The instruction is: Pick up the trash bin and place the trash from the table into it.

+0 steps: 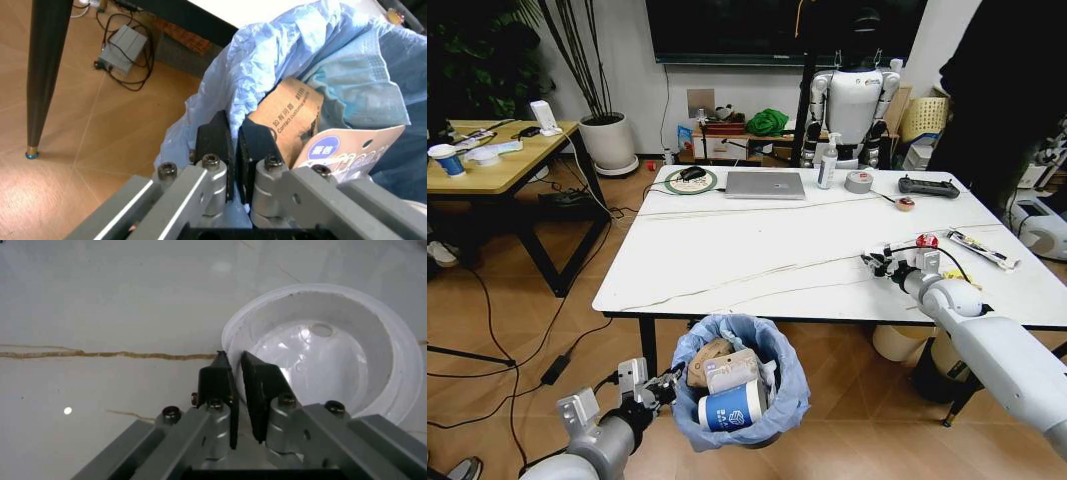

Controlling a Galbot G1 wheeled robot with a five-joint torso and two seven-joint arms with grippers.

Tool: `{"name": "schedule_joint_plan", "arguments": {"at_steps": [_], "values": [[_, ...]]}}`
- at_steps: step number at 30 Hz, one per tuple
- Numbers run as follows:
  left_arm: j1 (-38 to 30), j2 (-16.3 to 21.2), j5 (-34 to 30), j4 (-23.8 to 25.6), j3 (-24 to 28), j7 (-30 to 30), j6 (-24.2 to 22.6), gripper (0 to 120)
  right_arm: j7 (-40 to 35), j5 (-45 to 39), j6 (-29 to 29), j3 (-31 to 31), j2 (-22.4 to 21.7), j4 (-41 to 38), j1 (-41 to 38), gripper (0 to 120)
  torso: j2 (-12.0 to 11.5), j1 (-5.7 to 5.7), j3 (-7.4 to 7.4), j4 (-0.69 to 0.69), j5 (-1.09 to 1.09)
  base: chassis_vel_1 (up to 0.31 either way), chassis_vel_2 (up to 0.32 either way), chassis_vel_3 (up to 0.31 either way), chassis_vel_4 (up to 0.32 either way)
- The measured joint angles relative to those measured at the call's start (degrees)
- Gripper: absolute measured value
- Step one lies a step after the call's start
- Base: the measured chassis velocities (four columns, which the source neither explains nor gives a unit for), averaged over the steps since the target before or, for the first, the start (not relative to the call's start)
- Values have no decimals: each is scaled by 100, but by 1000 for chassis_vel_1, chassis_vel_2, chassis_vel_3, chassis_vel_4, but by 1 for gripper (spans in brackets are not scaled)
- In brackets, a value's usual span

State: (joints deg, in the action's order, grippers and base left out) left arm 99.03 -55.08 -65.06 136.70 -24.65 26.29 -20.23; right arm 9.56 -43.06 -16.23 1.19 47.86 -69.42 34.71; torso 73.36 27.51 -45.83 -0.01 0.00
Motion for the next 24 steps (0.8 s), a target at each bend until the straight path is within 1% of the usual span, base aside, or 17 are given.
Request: {"name": "schedule_joint_plan", "arguments": {"at_steps": [2, 6, 8, 11, 13, 14, 16, 18, 19, 20, 22, 24], "values": [[-5, 0, -1, -1, 0, 0, 0, 0, 1, -3, 0, -8, -13, -17, -6, 0, 0, 0, 0, 0, 0, 0, 0, 0, 0], [-12, 2, -2, -5, 1, 0, 0, 0, 20, -68, -9, -7, -71, -200, 26, 0, -1, 0, -1, 0, -2, 0, 0, 0, 0], [-15, 5, -3, -7, 4, 0, 0, 0, 32, -169, -12, 41, -152, -440, 106, 0, -1, 1, -1, 1, -4, 0, 0, 0, 0], [-14, 6, -3, -9, 14, -3, 1, 0, 70, -395, -14, 140, -389, -1109, 295, 0, -1, 1, -1, 2, 1, 0, 0, 0, 0], [0, 20, 1, -12, 24, -11, 1, 0, 128, -537, 17, 187, -695, -1841, 487, 0, -1, 1, -1, -1, -1, 0, 0, 0, 0], [0, 20, 1, -12, 24, -11, 1, 0, 128, -537, 17, 187, -695, -1841, 487, 0, -1, 1, -1, -1, -1, 0, 0, 0, 0], [8, 31, 2, -7, 25, -14, 2, 0, 178, -708, 75, 193, -992, -2553, 627, 0, -2, 0, 0, 0, 0, 0, 0, 0, 0], [19, 42, 2, 12, 16, -17, 2, 0, 313, -905, 205, 194, -1307, -3284, 762, 0, -1, 1, 0, 1, 5, 0, 0, 0, 0], [19, 49, 2, 22, 10, -18, 1, 0, 417, -977, 303, 184, -1463, -3618, 823, 0, -1, 0, 0, 1, -2, 0, 0, 0, 0], [19, 49, 2, 22, 10, -18, 1, 0, 417, -977, 303, 184, -1463, -3618, 823, 0, -1, 0, 0, 1, -2, 0, 0, 0, 0], [20, 59, 2, 31, -5, -19, 3, 0, 612, -1027, 516, 101, -1744, -4172, 883, 0, -1, 0, 0, 0, 3, 0, 0, 0, 0], [16, 62, 2, 38, -9, -19, 3, 0, 767, -1089, 700, -134, -1976, -4785, 885, 0, -1, 0, 0, -1, 1, 0, 0, 0, 0]]}}
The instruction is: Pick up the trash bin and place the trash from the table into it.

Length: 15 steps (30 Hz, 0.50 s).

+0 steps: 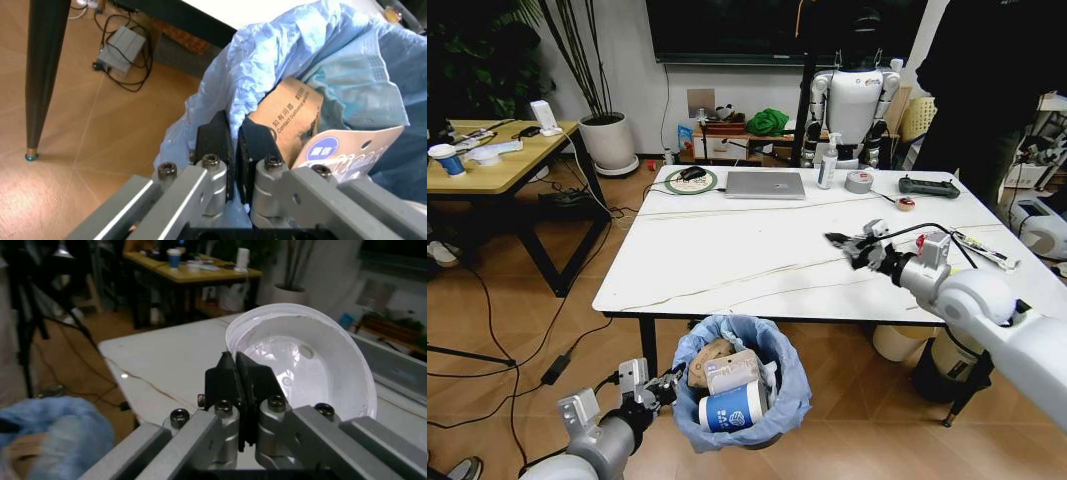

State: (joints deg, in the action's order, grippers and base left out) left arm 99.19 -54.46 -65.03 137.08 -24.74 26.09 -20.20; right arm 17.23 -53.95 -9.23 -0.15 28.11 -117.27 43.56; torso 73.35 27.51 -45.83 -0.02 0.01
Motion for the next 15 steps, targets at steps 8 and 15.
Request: {"name": "schedule_joint_plan", "arguments": {"at_steps": [8, 15], "values": [[18, -15, 7, 32, 1, -1, 0, 0, 228, -21, 398, -1175, -206, -1099, -171, 0, 0, 0, 0, 2, 0, 0, 0, 0, 0], [54, -64, 20, 86, -4, -1, 0, 0, 377, 17, 559, -1673, -154, -1183, -211, 0, 0, 0, 0, 1, -1, 0, 0, 0, 0]]}}
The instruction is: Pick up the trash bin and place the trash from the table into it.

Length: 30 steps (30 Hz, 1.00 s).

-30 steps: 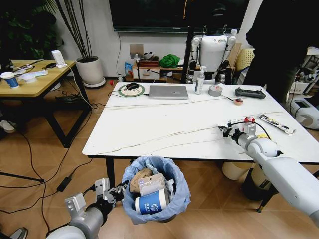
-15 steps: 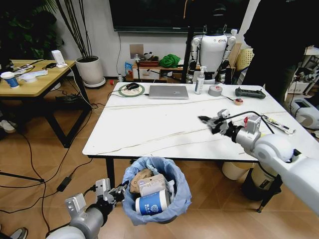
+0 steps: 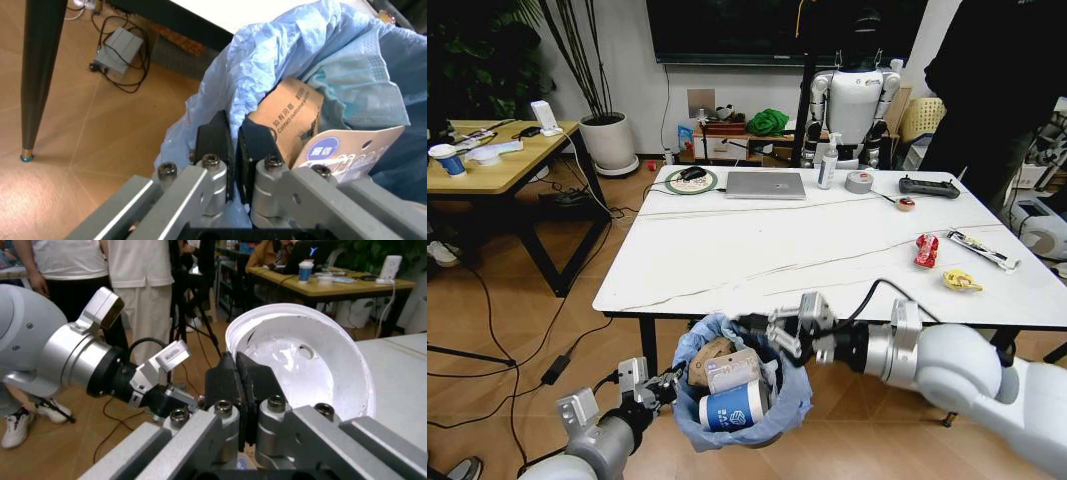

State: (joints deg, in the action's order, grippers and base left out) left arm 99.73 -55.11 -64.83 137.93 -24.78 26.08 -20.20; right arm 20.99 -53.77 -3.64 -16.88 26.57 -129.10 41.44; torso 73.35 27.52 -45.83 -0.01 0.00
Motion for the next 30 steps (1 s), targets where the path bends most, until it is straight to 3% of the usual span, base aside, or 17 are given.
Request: {"name": "schedule_joint_plan", "arguments": {"at_steps": [14, 17, 30], "values": [[150, -108, 149, 95, -2, -4, -14, 0, 151, 330, 427, -497, 319, 416, 29, 0, 0, 0, -1, 0, 0, 0, 0, 0, 0], [186, -143, 154, 123, -14, -5, -16, 0, 182, 365, 477, -500, 307, 462, 73, 5, 0, 0, -1, 0, 0, 0, 0, 0, 0], [251, -197, 171, 182, -80, 1, -21, 0, 204, 494, 677, -483, 327, 672, 158, 55, 0, 0, -1, 0, 0, 0, 0, 0, 0]]}}
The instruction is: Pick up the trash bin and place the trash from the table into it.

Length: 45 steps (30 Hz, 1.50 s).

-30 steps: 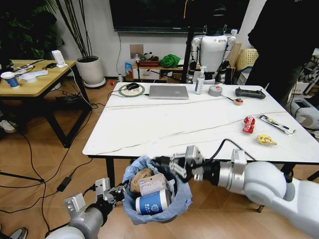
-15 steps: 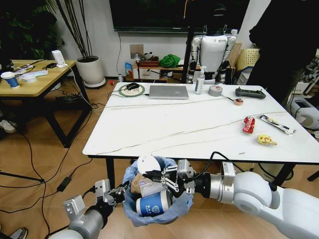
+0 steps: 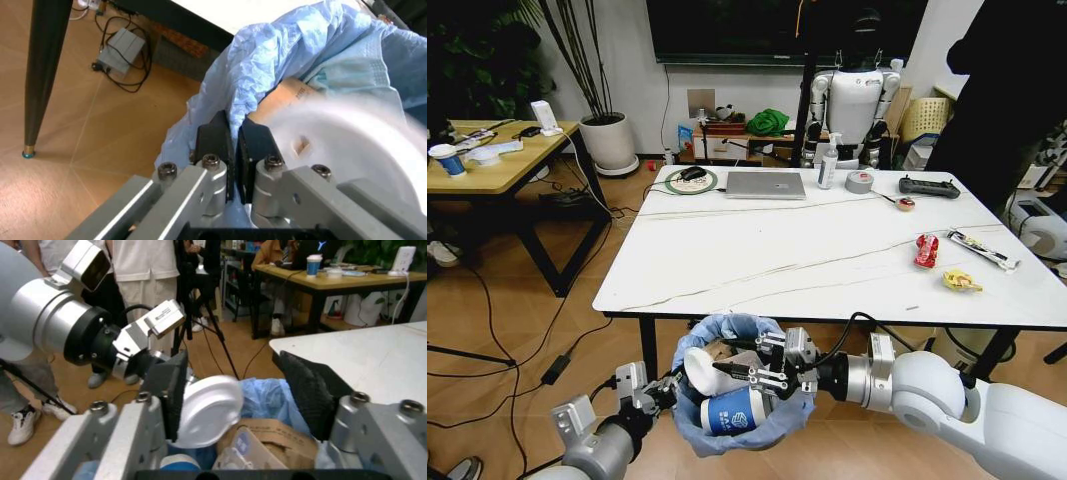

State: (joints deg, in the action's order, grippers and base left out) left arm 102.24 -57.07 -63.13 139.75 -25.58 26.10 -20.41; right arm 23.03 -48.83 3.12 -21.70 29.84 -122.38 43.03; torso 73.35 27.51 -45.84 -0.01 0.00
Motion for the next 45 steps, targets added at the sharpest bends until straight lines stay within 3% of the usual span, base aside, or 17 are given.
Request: {"name": "schedule_joint_plan", "arguments": {"at_steps": [2, 6, 8, 11, 14, 21, 26, 45], "values": [[3, -5, 4, 0, -3, 2, -1, 0, -7, 0, 34, 58, 15, 33, 6, 59, 0, 0, 0, 0, 0, 0, 0, 0, 0], [35, -21, 34, -9, -10, 4, -1, 0, -301, -154, 323, 692, 235, 432, 140, 77, 0, 0, 0, 1, 0, 0, 0, 0, 0], [45, -19, 58, -38, -10, 5, -1, 0, -420, -179, 412, 986, 326, 632, 251, 80, 0, 0, 0, 1, 0, 0, 0, 0, 0], [83, -7, 121, -100, -10, 6, -1, 0, -675, -37, 499, 1659, 577, 976, 605, 93, 0, 2, 0, 0, 2, 0, 0, 0, 0], [148, -17, 190, -119, -13, 5, -1, 0, -1156, 224, 413, 2489, 1125, 1223, 1147, 100, -1, 1, 0, -1, -2, 0, 0, 0, 0], [112, 1, 200, -144, -62, 5, 10, 0, -1266, 151, 283, 3459, 1750, 1571, 1569, 100, -1, 1, 0, -1, 2, 0, 0, 0, 0], [129, -128, 276, -131, -114, 1, 29, 0, -1269, 134, 341, 3669, 1988, 1649, 1700, 100, -1, 1, 0, 0, 0, 0, 0, 0, 0], [11, -65, 295, -182, -188, -50, 97, 0, -1277, 375, 521, 4920, 2534, 1569, 3279, 100, 0, 0, 1, 0, 0, 0, 0, 0, 0]]}}
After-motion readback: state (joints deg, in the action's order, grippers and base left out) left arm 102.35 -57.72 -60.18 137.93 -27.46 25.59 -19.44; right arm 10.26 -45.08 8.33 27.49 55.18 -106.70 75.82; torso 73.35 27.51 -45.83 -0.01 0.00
